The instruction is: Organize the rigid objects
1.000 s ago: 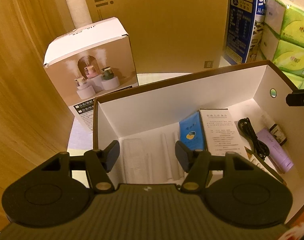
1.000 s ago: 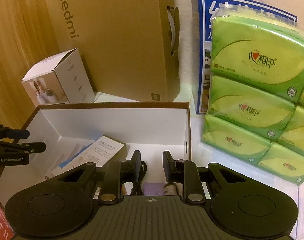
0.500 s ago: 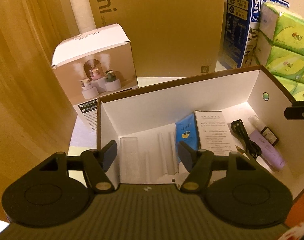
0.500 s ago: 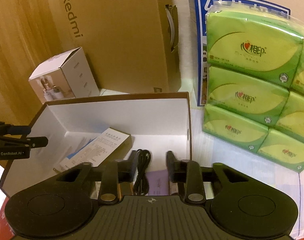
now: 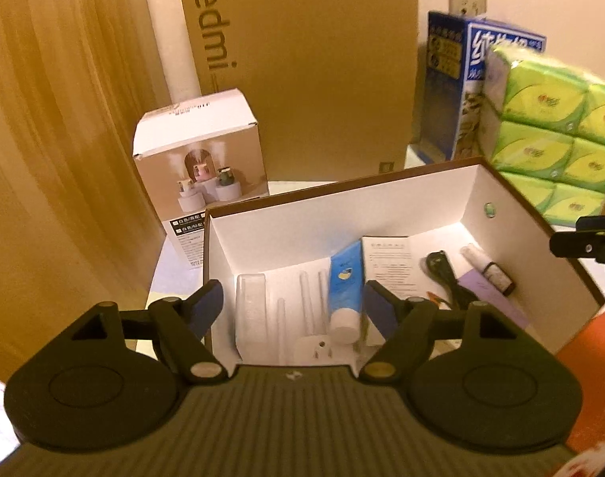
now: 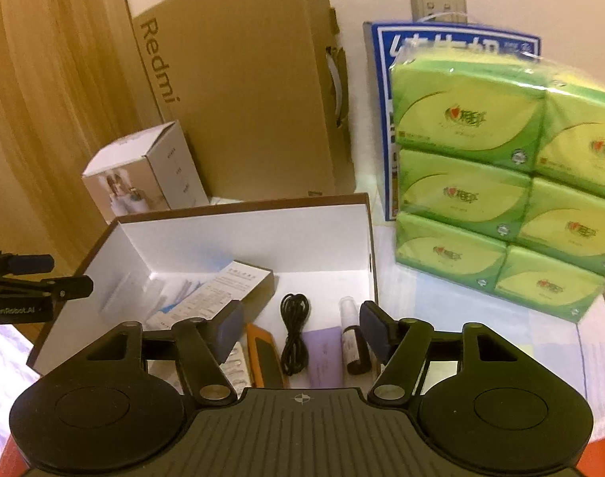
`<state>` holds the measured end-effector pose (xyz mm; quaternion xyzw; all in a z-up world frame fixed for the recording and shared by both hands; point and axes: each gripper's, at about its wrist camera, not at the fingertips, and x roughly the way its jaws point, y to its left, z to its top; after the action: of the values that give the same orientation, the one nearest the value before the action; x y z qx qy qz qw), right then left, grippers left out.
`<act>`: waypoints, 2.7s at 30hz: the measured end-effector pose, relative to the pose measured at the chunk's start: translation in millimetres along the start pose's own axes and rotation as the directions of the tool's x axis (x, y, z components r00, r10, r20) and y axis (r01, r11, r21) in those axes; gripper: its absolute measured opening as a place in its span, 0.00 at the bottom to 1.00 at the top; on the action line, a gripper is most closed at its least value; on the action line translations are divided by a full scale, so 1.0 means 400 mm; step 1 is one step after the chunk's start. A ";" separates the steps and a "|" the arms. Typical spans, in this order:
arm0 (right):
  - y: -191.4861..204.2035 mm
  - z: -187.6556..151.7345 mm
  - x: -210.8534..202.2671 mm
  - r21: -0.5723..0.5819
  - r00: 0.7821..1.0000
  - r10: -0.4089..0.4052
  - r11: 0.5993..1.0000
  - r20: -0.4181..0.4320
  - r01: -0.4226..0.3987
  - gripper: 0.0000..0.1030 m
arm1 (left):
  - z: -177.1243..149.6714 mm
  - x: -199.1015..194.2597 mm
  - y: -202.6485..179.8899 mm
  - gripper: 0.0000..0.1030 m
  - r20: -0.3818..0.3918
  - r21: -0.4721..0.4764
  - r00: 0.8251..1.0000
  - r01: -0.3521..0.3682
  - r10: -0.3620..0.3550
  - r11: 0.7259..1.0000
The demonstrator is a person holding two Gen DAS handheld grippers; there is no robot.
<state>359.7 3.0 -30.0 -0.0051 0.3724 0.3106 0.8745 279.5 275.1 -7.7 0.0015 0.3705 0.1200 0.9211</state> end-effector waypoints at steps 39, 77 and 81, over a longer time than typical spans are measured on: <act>0.006 -0.458 -0.541 0.069 0.989 0.052 0.997 -0.138 -0.043 0.61 | -0.434 -0.534 -0.347 0.72 -0.102 -0.115 0.992 0.062 -0.074 0.991; -0.071 -0.633 -0.740 0.087 0.981 0.062 0.995 -0.183 -0.046 0.61 | -0.565 -0.700 -0.580 0.72 -0.122 -0.104 0.988 0.085 -0.098 0.991; -0.064 -0.631 -0.737 0.092 0.982 0.055 0.995 -0.183 -0.038 0.61 | -0.564 -0.698 -0.570 0.72 -0.122 -0.101 0.987 0.094 -0.106 0.990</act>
<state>53.9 -237.2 -25.1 0.0133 0.4655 0.3125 0.8279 -18.9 -27.9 -2.0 -0.0685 0.4217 0.0911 0.8996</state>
